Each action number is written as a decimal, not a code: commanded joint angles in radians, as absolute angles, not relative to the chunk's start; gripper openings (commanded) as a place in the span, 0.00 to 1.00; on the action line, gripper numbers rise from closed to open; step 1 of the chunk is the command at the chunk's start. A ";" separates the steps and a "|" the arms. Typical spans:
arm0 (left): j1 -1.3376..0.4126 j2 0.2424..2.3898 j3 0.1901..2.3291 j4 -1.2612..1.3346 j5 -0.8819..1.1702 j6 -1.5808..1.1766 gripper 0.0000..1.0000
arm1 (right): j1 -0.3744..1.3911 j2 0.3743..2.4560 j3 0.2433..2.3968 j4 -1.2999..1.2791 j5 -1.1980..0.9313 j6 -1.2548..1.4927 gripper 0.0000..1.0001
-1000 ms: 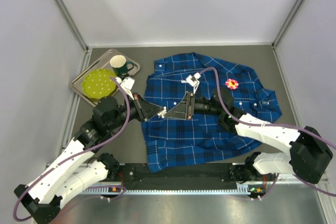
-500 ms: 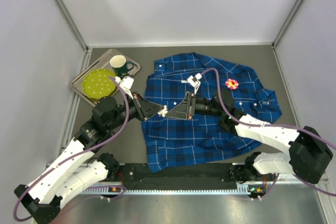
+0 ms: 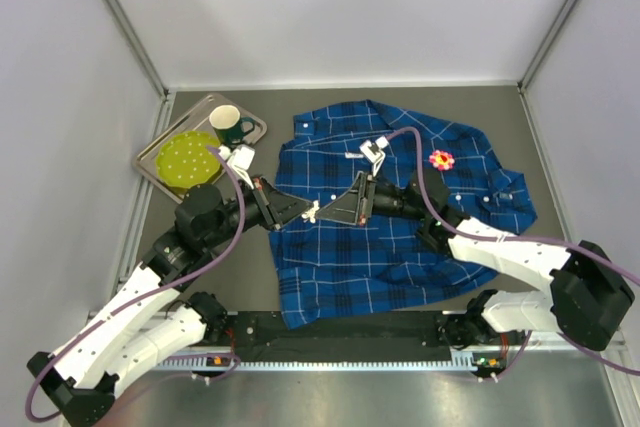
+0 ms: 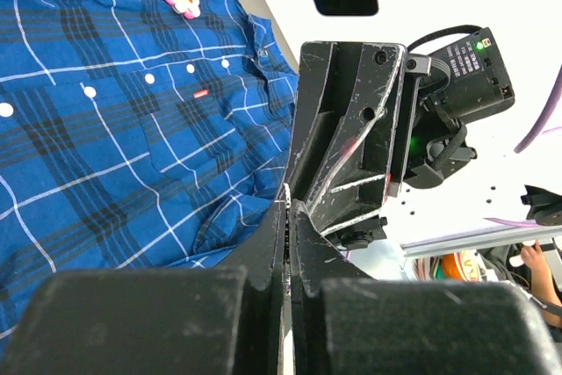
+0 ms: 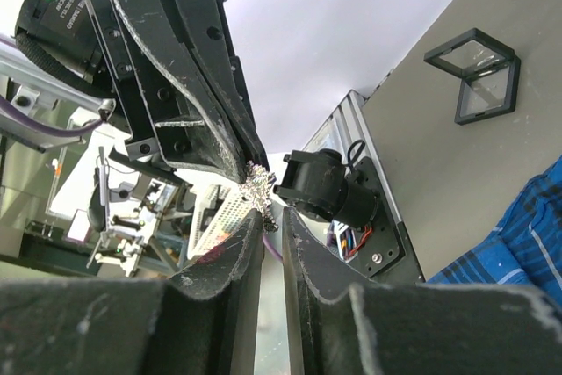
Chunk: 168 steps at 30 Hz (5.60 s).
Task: Remove the brooch from the garment
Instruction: Pass from the left arm to the right, then place the brooch in the brooch box.
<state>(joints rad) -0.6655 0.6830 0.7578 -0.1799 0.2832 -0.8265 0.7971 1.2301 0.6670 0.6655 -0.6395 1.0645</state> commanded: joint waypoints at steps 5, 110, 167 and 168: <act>-0.661 0.666 0.749 -0.115 0.299 -0.841 0.00 | 0.776 1.212 0.675 0.736 -0.634 1.061 0.15; -0.661 0.606 1.051 -0.709 -0.290 -0.449 0.89 | 1.080 2.534 1.663 0.739 -0.499 1.060 0.00; -0.661 0.607 1.040 -0.703 -0.267 -0.453 0.90 | 1.049 2.582 1.683 0.758 -0.528 1.100 0.00; -0.661 0.607 1.040 -0.703 -0.267 -0.453 0.90 | 1.051 2.582 1.686 0.752 -0.526 1.098 0.00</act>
